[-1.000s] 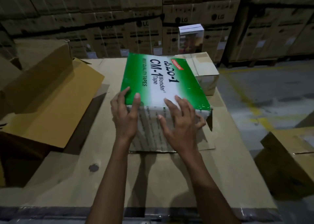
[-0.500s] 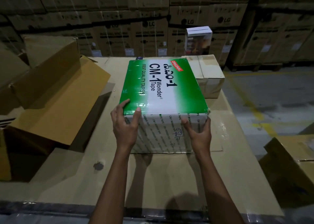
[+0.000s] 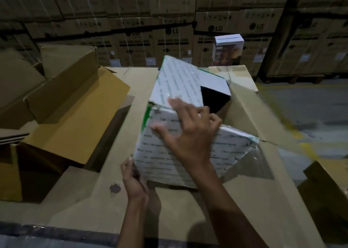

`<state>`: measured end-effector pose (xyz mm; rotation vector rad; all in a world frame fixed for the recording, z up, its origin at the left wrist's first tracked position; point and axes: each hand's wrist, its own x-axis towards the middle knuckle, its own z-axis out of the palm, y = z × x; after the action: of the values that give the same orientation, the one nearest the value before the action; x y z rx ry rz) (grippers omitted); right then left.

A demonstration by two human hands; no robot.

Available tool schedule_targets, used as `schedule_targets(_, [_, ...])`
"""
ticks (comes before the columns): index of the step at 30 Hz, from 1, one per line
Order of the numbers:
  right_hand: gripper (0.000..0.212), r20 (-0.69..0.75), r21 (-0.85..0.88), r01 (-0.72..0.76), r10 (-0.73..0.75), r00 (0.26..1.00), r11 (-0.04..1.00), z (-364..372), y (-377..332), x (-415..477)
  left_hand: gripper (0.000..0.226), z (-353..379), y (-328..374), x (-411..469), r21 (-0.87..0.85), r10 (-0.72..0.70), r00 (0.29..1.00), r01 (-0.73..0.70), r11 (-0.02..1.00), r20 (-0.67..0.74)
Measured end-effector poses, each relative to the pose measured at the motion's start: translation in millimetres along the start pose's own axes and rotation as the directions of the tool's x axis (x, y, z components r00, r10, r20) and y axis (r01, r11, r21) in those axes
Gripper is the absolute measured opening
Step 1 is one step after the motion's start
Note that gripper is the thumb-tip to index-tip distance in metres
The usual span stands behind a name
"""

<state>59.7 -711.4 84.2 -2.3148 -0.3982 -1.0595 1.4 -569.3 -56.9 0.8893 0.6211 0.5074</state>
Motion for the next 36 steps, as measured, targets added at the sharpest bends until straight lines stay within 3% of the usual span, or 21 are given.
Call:
schedule_targets(4, [0.062,0.194,-0.006,0.166,-0.161,0.968,0.986,37.5,-3.0,-46.8,0.056,-10.6,-20.5,11.3,0.148,-0.147,0.989,0.15,0.978,-0.029])
schedule_targets(6, [0.059,0.217,-0.025,0.225,-0.214,0.952,0.974,46.1,-3.4,-62.1,0.047,-1.0,-2.0,6.0,0.17,-0.142,0.99,0.138,0.976,0.009])
schedule_targets(8, [0.054,0.187,0.015,0.207,-0.206,0.961,0.978,43.3,-1.9,-55.7,0.029,17.1,24.2,-5.3,0.213,-0.023,0.999,0.029,0.977,-0.028])
schedule_targets(9, [0.049,0.152,0.08,0.173,-0.184,0.971,0.982,38.3,0.6,-48.8,0.028,28.5,37.9,-11.5,0.29,0.129,0.991,-0.114,0.95,-0.033])
schedule_targets(10, [0.043,0.106,0.16,0.132,-0.15,0.983,0.978,32.8,5.3,-41.9,0.03,36.9,51.7,-18.0,0.379,0.302,0.953,-0.287,0.88,0.022])
schedule_targets(12, [0.03,-0.014,0.225,0.078,-0.077,0.997,0.971,19.2,20.0,-30.8,0.034,55.7,72.9,-29.0,0.509,0.551,0.807,-0.573,0.642,0.213])
schedule_targets(14, [0.02,-0.124,0.139,0.008,0.009,0.992,0.99,4.4,39.9,-22.1,0.04,72.9,82.5,-33.1,0.6,0.649,0.638,-0.728,0.332,0.415])
schedule_targets(16, [0.016,-0.187,0.021,-0.158,0.159,0.969,0.987,-6.0,63.0,-16.4,0.049,97.5,83.4,-40.4,0.669,0.638,0.527,-0.743,0.026,0.561])
schedule_targets(17, [0.016,-0.195,-0.027,-0.252,0.242,0.951,0.967,-8.4,74.5,-14.8,0.056,112.3,81.8,-44.2,0.708,0.595,0.547,-0.704,-0.052,0.589])
schedule_targets(19, [0.019,-0.155,-0.078,-0.406,0.391,0.907,0.91,-7.8,94.1,-16.9,0.071,136.6,73.1,-47.6,0.796,0.452,0.684,-0.597,-0.105,0.573])
schedule_targets(20, [0.022,-0.122,-0.07,-0.457,0.447,0.886,0.887,-6.1,101.3,-20.2,0.074,147.1,69.1,-48.6,0.827,0.369,0.749,-0.549,-0.12,0.55])
schedule_targets(22, [0.029,-0.05,0.006,-0.516,0.516,0.855,0.856,-2.3,110.5,-28.5,0.073,162.1,65.3,-49.0,0.851,0.272,0.807,-0.504,-0.145,0.524])
schedule_targets(25, [0.032,-0.005,0.09,-0.535,0.538,0.843,0.84,0.8,113.9,-35.5,0.07,169.3,77.0,-42.0,0.855,0.271,0.811,-0.489,-0.171,0.518])
schedule_targets(27, [0.03,-0.017,0.086,-0.535,0.538,0.843,0.84,1.7,114.3,-35.6,0.063,167.0,96.0,-38.9,0.857,0.301,0.804,-0.499,-0.129,0.513])
schedule_targets(29, [0.028,-0.029,0.082,-0.531,0.534,0.845,0.844,2.8,114.3,-35.6,0.05,159.8,121.3,-37.0,0.836,0.372,0.78,-0.549,0.02,0.503])
schedule_targets(33, [0.034,-0.02,0.1,-0.534,0.538,0.843,0.84,5.8,114.2,-37.9,0.023,131.0,178.2,-31.2,0.62,0.535,0.757,-0.634,0.462,0.375])
schedule_targets(36, [0.036,-0.026,0.123,-0.533,0.539,0.842,0.837,7.7,113.9,-37.5,0.017,95.5,205.9,-9.4,0.51,0.633,0.758,-0.612,0.604,0.159])
